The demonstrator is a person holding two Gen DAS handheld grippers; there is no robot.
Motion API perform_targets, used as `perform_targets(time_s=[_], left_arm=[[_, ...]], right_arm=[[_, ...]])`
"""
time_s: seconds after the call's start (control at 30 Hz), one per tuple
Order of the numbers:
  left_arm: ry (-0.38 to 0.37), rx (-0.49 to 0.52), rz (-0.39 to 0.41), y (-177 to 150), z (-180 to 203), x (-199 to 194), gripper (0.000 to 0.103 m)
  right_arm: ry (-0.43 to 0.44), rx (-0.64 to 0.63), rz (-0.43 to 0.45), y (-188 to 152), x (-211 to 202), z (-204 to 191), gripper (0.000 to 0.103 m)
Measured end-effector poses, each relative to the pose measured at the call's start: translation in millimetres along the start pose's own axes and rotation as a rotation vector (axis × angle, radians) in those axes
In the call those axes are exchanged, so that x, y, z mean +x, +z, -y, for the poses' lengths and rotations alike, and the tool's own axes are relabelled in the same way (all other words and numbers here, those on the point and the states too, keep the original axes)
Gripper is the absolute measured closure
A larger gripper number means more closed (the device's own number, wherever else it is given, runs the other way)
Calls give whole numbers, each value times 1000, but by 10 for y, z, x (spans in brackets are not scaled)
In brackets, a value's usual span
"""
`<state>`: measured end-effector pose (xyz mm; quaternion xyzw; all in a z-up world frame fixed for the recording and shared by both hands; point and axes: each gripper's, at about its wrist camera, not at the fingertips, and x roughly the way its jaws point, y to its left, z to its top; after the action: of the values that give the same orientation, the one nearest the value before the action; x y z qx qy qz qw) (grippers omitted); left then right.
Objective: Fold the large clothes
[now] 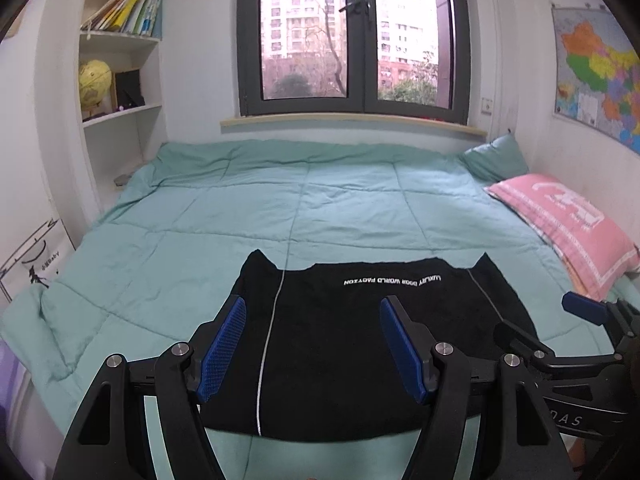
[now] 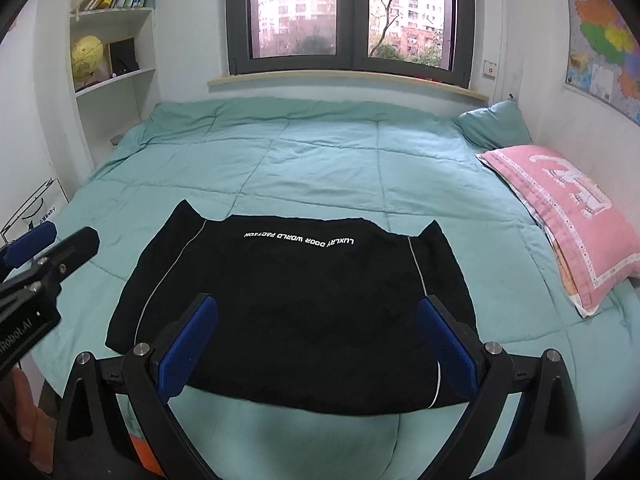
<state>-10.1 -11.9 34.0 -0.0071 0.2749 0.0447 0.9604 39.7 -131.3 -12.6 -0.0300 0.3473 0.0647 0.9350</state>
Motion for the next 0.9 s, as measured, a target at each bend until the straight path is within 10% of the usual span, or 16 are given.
perform_targets(time_s=[0.9], left_arm=[[20, 51, -50, -48, 122, 197, 32]], right_arm=[[2, 4, -39, -61, 155, 67, 2]])
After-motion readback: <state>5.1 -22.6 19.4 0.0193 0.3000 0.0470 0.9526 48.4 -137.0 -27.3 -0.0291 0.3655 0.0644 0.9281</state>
